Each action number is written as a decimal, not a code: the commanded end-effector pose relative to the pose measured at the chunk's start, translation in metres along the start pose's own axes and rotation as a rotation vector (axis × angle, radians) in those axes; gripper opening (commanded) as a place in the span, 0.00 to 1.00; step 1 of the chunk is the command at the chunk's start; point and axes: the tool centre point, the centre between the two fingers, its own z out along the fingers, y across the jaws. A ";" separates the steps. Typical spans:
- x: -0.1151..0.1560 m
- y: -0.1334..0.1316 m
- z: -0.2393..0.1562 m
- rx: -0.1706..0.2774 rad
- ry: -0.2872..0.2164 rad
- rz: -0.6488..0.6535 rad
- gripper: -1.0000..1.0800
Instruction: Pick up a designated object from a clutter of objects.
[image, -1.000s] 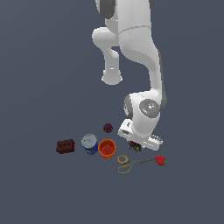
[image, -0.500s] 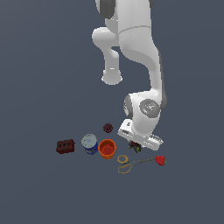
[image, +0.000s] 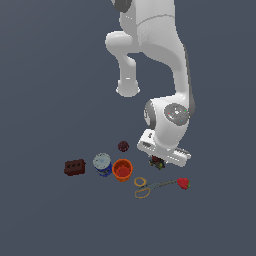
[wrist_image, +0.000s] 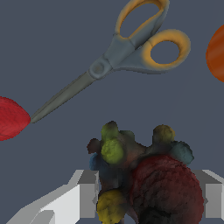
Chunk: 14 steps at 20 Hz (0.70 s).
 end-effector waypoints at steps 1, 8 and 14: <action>-0.006 -0.002 -0.016 0.001 0.002 0.000 0.00; -0.032 -0.010 -0.075 -0.001 0.001 0.000 0.00; -0.060 -0.019 -0.140 -0.002 0.000 -0.001 0.00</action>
